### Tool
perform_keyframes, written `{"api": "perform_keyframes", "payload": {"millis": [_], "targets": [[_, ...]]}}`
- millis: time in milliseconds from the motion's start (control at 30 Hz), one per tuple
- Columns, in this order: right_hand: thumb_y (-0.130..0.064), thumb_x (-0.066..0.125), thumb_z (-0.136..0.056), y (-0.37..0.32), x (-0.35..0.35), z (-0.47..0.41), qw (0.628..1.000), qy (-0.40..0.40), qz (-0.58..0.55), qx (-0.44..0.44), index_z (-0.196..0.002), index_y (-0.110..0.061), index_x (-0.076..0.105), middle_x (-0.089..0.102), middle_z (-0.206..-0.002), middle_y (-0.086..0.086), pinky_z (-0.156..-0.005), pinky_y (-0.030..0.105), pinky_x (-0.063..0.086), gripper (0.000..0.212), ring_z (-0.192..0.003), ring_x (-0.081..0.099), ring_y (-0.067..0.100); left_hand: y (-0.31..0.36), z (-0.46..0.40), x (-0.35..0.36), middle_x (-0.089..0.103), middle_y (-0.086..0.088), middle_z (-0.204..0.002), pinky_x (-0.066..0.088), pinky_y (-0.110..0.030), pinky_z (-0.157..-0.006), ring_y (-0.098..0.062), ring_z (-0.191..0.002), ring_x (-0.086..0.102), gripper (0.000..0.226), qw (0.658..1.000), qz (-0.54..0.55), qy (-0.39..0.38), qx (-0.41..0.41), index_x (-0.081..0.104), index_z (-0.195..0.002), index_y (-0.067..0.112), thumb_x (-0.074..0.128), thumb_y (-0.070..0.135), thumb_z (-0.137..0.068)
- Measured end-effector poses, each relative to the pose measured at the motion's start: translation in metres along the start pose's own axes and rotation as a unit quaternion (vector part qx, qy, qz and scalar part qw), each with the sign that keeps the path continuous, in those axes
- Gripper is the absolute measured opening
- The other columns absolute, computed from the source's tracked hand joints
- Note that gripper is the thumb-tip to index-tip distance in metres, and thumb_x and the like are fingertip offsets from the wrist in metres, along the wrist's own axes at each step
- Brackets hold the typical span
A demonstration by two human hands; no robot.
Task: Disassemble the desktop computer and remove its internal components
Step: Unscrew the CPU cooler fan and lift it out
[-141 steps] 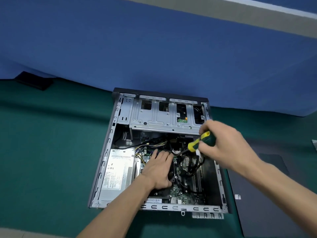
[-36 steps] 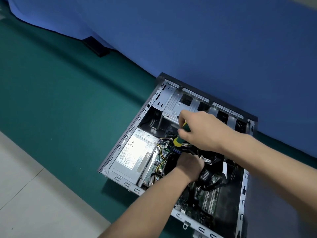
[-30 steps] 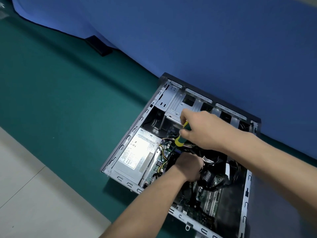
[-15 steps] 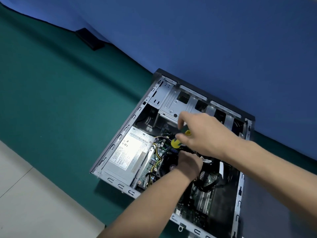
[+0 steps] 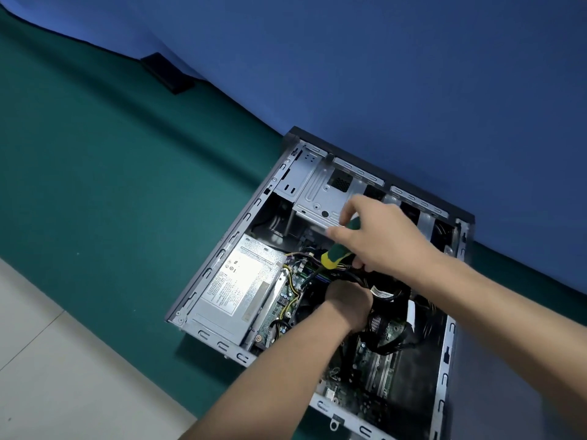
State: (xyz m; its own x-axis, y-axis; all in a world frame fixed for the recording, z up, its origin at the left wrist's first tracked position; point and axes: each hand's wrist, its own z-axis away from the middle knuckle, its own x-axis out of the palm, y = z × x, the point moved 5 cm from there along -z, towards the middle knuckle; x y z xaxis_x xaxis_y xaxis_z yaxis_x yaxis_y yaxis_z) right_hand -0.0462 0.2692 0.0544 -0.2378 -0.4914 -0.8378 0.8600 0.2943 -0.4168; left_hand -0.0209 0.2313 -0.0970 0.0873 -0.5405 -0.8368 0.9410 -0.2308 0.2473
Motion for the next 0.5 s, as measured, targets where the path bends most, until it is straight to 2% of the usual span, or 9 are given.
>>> {"api": "perform_keyframes", "payload": {"millis": [67, 100, 167, 200, 267, 333, 400, 433, 500], "targets": [[-0.052, 0.050, -0.090, 0.007, -0.002, 0.001, 0.999, 0.000, 0.008, 0.042, -0.083, -0.011, 0.057, 0.070, -0.064, 0.005, -0.056, 0.032, 0.052, 0.042, -0.050, 0.065, 0.020, -0.001, 0.007, -0.002, 0.065, -0.014, -0.101, 0.038, -0.030, -0.065, -0.030, -0.095, 0.061, 0.013, 1.000, 0.007, 0.022, 0.011, 0.062, -0.095, 0.003, 0.054, 0.008, -0.086], [-0.049, 0.047, -0.092, 0.005, -0.003, 0.001, 0.997, 0.010, 0.069, 0.014, -0.084, -0.011, 0.057, 0.070, -0.067, 0.007, -0.057, 0.032, 0.050, 0.040, -0.055, 0.065, 0.022, -0.003, 0.012, -0.002, 0.066, -0.015, -0.099, 0.038, -0.031, -0.066, -0.031, -0.093, 0.061, 0.013, 0.999, 0.010, 0.035, 0.016, 0.063, -0.094, 0.003, 0.054, 0.008, -0.086], [-0.036, 0.047, -0.093, -0.014, 0.000, 0.005, 0.979, 0.014, 0.166, -0.117, -0.091, -0.015, 0.052, 0.063, -0.086, 0.003, -0.064, 0.033, 0.045, 0.021, -0.076, 0.061, 0.025, -0.007, 0.021, -0.005, 0.065, -0.017, -0.099, 0.037, -0.032, -0.071, -0.032, -0.094, 0.059, 0.015, 0.996, 0.018, 0.081, 0.022, 0.063, -0.094, 0.002, 0.052, 0.011, -0.088], [-0.030, 0.048, -0.092, -0.026, 0.004, 0.009, 0.965, -0.018, 0.179, -0.188, -0.093, -0.020, 0.049, 0.057, -0.094, 0.000, -0.066, 0.034, 0.043, 0.011, -0.082, 0.057, 0.023, -0.007, 0.025, -0.005, 0.064, -0.018, -0.100, 0.037, -0.033, -0.074, -0.032, -0.095, 0.058, 0.016, 0.993, 0.017, 0.109, 0.031, 0.062, -0.095, 0.002, 0.051, 0.012, -0.089], [-0.025, 0.053, -0.090, -0.040, 0.014, 0.012, 0.949, -0.087, 0.177, -0.245, -0.097, -0.026, 0.043, 0.049, -0.100, -0.005, -0.066, 0.032, 0.038, 0.012, -0.084, 0.052, 0.020, -0.009, 0.033, -0.001, 0.061, -0.020, -0.106, 0.038, -0.033, -0.080, -0.032, -0.100, 0.055, 0.020, 0.991, 0.034, 0.128, 0.031, 0.057, -0.104, 0.000, 0.051, 0.015, -0.091], [-0.031, 0.058, -0.089, -0.042, 0.013, 0.004, 0.969, -0.068, 0.130, -0.197, -0.100, -0.026, 0.043, 0.051, -0.094, -0.006, -0.064, 0.032, 0.037, 0.020, -0.084, 0.054, 0.020, -0.012, 0.037, 0.002, 0.054, -0.019, -0.118, 0.035, -0.036, -0.090, -0.031, -0.110, 0.048, 0.035, 0.993, 0.005, 0.119, 0.029, 0.048, -0.117, 0.000, 0.048, 0.027, -0.094], [-0.048, 0.058, -0.088, -0.032, 0.004, -0.005, 0.995, -0.017, 0.051, -0.084, -0.096, -0.018, 0.045, 0.054, -0.079, -0.004, -0.057, 0.031, 0.037, 0.033, -0.073, 0.056, 0.019, -0.017, 0.040, 0.005, 0.048, -0.017, -0.128, 0.029, -0.041, -0.102, -0.031, -0.120, 0.039, 0.047, 0.994, -0.033, 0.098, 0.020, 0.041, -0.126, 0.002, 0.041, 0.039, -0.096], [-0.054, 0.053, -0.089, -0.027, 0.000, -0.007, 0.997, 0.016, 0.062, -0.048, -0.091, -0.014, 0.046, 0.051, -0.072, -0.003, -0.055, 0.032, 0.036, 0.040, -0.068, 0.054, 0.020, -0.020, 0.042, 0.007, 0.046, -0.017, -0.131, 0.026, -0.041, -0.106, -0.031, -0.123, 0.037, 0.052, 0.995, -0.039, 0.092, 0.019, 0.039, -0.130, 0.003, 0.040, 0.042, -0.096], [-0.048, 0.046, -0.094, -0.028, -0.003, -0.011, 0.977, 0.060, 0.188, -0.078, -0.085, -0.010, 0.042, 0.044, -0.067, 0.000, -0.055, 0.033, 0.032, 0.040, -0.070, 0.051, 0.027, -0.026, 0.049, 0.008, 0.040, -0.018, -0.138, 0.022, -0.042, -0.111, -0.031, -0.129, 0.032, 0.065, 0.994, -0.044, 0.094, 0.030, 0.031, -0.139, 0.003, 0.041, 0.049, -0.093]]}}
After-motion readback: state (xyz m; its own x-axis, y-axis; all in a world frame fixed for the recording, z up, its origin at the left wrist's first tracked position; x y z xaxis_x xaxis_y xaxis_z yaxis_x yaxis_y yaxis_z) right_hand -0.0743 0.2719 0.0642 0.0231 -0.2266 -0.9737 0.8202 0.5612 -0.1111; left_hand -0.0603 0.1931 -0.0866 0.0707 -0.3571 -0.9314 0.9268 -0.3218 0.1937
